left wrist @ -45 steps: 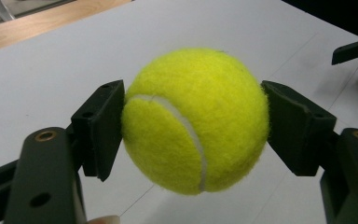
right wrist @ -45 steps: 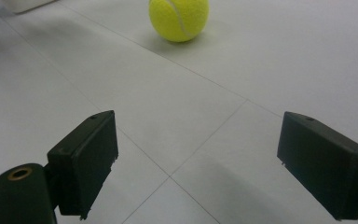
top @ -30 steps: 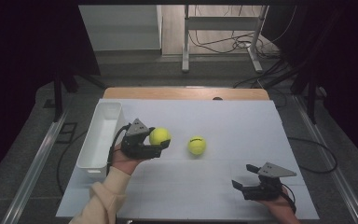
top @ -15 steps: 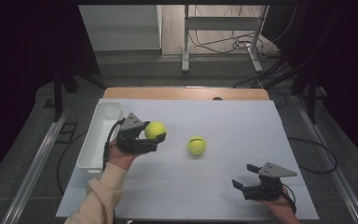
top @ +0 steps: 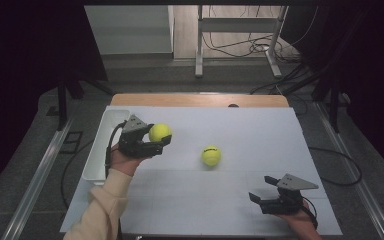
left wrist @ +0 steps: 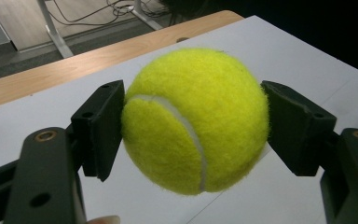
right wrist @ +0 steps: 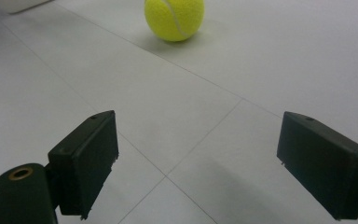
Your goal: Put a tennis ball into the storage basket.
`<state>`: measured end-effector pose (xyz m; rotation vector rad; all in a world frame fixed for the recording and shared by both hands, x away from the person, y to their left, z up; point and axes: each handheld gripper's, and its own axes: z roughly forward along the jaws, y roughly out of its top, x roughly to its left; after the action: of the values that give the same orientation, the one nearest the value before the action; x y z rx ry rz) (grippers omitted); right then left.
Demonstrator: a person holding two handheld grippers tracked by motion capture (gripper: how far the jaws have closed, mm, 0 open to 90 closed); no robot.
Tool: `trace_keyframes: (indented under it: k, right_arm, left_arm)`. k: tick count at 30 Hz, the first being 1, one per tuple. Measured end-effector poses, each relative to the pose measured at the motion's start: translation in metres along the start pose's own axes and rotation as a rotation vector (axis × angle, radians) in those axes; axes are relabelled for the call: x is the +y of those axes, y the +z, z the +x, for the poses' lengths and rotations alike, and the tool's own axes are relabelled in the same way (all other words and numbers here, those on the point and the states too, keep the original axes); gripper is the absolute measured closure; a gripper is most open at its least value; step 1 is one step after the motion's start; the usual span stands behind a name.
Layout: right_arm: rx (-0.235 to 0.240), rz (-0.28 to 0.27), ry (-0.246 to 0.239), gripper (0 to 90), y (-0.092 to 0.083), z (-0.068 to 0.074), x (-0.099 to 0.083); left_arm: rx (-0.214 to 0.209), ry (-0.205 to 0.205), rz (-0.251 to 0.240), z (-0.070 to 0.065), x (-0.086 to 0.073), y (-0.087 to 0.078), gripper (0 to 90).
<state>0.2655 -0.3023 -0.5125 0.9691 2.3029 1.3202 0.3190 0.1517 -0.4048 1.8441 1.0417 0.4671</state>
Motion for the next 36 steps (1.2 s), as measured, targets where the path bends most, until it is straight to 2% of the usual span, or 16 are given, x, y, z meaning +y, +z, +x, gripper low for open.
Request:
trace_keyframes:
  k: [19, 36]
  right_arm:
    - [0.003, 0.001, 0.000, 12.9, 0.000, 0.000, 0.000]
    - [0.009, 0.008, -0.003, 12.8, 0.001, 0.000, 0.000]
  left_arm:
    - [0.032, -0.043, -0.009, 0.018, 0.004, -0.001, 26.3]
    - [0.078, -0.078, 0.018, 0.037, 0.004, 0.006, 26.3]
